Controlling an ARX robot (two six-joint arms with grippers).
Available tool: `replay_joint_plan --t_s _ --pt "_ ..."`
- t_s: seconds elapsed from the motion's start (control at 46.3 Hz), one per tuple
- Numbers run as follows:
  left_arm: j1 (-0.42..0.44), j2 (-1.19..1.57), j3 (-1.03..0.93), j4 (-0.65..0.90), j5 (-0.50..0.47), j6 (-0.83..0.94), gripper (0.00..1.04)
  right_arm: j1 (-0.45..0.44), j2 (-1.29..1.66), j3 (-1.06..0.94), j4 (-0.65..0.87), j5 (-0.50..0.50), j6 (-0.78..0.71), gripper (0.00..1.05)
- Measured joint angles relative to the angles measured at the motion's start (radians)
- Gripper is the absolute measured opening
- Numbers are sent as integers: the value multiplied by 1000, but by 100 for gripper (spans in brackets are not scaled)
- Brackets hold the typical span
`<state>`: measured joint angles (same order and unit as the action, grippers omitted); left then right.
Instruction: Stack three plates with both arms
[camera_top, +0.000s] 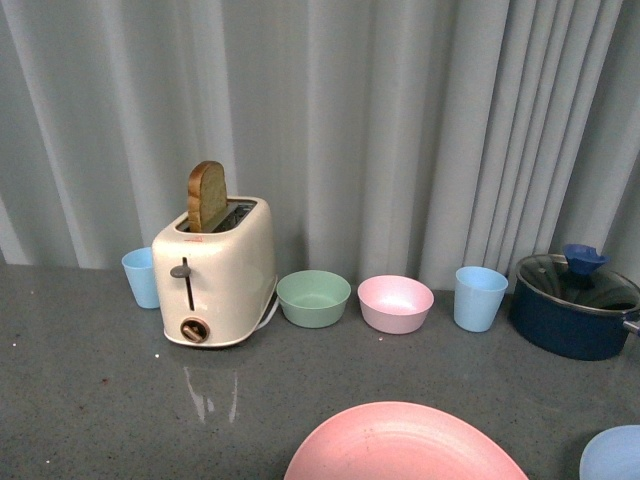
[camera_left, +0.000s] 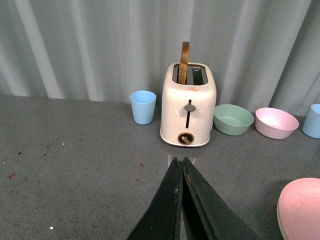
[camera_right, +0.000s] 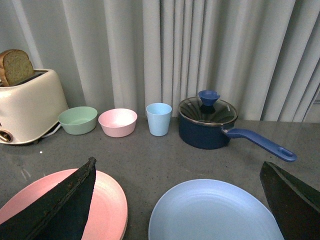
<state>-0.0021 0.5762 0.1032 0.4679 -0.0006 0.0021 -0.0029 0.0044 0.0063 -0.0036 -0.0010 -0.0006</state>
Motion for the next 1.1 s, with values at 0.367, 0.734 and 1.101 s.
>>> replay_joint_plan --t_s 0.367,0.734,1.101 --pt "0 -164 -58 -103 1 0 4 0 0 0 0 0 0 97" --pt "0 -317 -76 -205 0 -2 4 0 0 0 0 0 0 97" --pt "0 -428 -76 -317 0 -3 4 0 0 0 0 0 0 97"
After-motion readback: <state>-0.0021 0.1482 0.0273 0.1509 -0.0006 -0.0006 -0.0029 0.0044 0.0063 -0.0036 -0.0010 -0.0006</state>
